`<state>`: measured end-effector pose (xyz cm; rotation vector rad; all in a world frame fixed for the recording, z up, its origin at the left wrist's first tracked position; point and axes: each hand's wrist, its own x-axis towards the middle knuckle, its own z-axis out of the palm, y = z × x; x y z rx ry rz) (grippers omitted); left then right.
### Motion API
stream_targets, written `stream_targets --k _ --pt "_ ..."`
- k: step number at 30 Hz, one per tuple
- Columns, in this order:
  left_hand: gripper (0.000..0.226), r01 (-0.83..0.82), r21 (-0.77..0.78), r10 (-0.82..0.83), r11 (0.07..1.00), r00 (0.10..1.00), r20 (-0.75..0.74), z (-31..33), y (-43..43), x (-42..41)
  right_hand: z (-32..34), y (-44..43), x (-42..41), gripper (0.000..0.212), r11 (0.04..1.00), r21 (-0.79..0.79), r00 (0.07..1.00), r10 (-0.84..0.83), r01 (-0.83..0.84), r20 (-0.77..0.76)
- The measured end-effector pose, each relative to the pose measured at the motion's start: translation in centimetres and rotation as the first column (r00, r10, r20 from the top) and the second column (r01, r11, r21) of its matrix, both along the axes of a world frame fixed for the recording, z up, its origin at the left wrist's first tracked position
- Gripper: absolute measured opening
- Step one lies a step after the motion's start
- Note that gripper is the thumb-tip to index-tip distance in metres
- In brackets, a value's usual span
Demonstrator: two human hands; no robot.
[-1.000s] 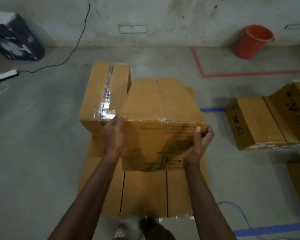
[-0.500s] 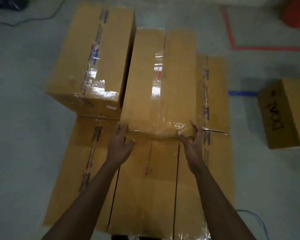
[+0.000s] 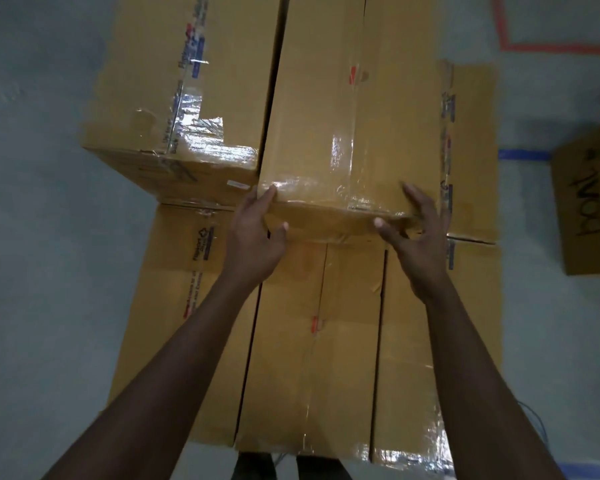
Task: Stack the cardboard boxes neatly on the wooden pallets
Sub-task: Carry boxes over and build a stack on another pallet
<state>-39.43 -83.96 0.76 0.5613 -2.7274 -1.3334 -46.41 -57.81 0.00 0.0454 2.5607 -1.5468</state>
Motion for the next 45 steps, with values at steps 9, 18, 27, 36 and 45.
stream_targets --k 9,18,27,36,45 --pt "0.073 0.074 -0.574 -0.132 0.815 0.989 -0.061 0.2 -7.0 -6.3 0.0 -4.4 -2.7 0.075 0.758 0.648 0.993 0.0 0.075 -0.115" --pt "0.064 0.11 -0.71 -0.299 0.695 0.943 -0.146 -2.2 -8.4 -6.0 -1.3 -11.1 -1.3 0.059 0.672 0.74 0.942 0.259 -0.016 -0.215" --pt "0.05 -0.06 -0.826 -0.326 0.56 0.901 -0.287 -3.5 -8.6 -7.3 -0.8 -12.2 -4.4 0.063 0.673 0.738 0.963 0.231 -0.052 -0.142" --pt "0.04 -0.098 -0.912 -0.375 0.399 0.89 -0.26 -3.9 -8.7 -7.8 -0.9 -12.3 -5.1 0.064 0.716 0.697 0.97 0.199 -0.045 -0.142" --pt "0.038 -0.031 -0.967 -0.445 0.252 0.884 -0.145 -3.6 -8.7 -8.2 -0.6 -11.9 -4.9 0.061 0.73 0.681 0.971 0.197 -0.054 -0.135"
